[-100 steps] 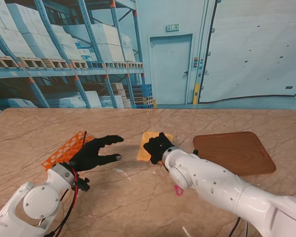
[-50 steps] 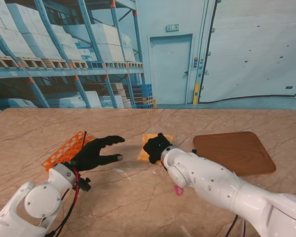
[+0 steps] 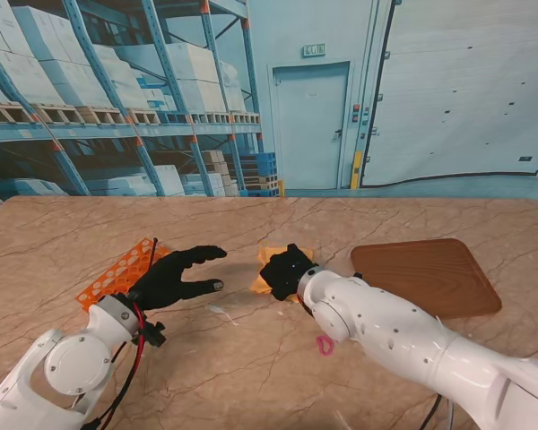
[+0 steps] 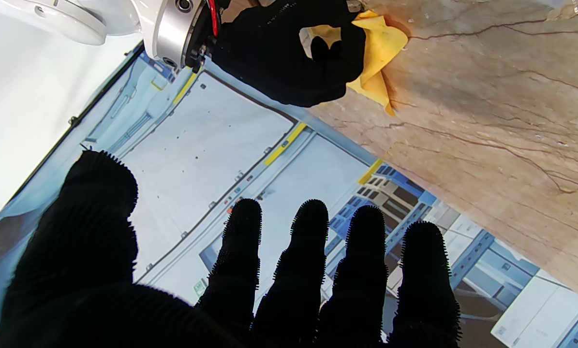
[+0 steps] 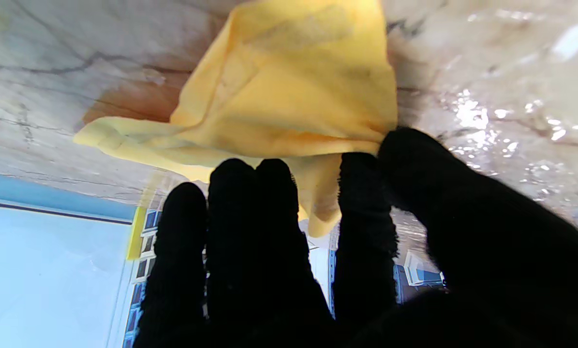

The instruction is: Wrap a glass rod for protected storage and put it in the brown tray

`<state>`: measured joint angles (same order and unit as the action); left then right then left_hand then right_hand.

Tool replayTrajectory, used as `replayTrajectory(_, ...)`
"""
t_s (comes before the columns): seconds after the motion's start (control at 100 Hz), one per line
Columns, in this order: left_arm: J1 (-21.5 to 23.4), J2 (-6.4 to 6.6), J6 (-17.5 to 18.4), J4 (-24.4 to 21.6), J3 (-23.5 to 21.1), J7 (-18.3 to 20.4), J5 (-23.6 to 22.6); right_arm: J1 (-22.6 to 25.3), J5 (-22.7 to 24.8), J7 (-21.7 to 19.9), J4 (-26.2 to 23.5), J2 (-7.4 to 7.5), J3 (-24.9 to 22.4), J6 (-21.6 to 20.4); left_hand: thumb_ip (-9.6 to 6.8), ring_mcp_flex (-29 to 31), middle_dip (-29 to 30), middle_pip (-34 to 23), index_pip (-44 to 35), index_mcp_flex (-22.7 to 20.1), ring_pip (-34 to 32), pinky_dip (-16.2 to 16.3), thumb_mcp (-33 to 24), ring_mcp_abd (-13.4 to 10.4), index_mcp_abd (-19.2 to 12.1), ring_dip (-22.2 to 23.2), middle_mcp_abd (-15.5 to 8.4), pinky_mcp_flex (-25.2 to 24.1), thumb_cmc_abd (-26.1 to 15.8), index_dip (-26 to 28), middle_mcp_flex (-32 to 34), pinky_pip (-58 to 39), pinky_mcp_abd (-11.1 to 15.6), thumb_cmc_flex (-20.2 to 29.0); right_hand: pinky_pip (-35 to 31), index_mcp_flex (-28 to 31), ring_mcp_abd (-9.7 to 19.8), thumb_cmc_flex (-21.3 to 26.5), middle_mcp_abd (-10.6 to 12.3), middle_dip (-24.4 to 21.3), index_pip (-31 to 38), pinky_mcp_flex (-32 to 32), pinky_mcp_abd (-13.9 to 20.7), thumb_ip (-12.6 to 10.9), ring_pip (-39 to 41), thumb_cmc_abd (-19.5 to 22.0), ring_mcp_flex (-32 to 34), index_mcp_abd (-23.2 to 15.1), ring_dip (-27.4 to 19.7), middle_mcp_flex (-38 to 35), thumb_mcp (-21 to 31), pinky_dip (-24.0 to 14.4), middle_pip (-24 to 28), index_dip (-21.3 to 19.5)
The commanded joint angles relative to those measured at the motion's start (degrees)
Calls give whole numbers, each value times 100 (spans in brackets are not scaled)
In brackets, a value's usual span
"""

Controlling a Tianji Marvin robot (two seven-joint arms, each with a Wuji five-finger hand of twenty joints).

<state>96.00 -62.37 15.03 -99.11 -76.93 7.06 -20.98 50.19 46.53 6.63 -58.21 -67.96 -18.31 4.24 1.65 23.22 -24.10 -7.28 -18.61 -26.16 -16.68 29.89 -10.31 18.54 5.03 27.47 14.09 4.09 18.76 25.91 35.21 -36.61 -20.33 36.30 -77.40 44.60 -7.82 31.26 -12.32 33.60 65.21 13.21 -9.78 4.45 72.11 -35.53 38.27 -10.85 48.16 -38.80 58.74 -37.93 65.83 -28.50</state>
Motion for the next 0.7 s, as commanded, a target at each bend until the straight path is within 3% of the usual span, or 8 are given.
replayTrajectory(0.0,46,-18,-6,-39,-7,-4,0,81,-2,-28,-45,-17,23,-81,-72,121,-46,-43,-72,-134,-37,-45,108,98,-125,59,8,-16,-72,44,153,-79,-26,-88,-220,-106,84,371,-226,78,-434,-93,98,-116,67,238,-192,-920,101,125,38,-77,150,56)
replayTrajectory(0.4,59,-18,1,-39,-15,-12,-10,267,79,55,-385,76,-353,-328,-81,126,-43,-32,-67,-135,-40,-50,118,107,-120,61,11,-21,-83,40,149,-84,-51,-76,-170,-204,123,428,-214,130,-481,-179,144,-10,-13,398,-334,-966,157,282,-119,-101,124,-132)
replayTrajectory(0.69,87,-24,28,-54,-37,-52,-37,438,-431,-436,-707,88,-667,-396,-82,138,-43,-31,-68,-145,-44,-49,128,108,-122,64,13,-13,-84,40,161,-95,-64,-81,27,-20,58,500,-257,110,-539,-428,197,86,-188,252,-638,-910,160,475,-71,-98,-86,-134)
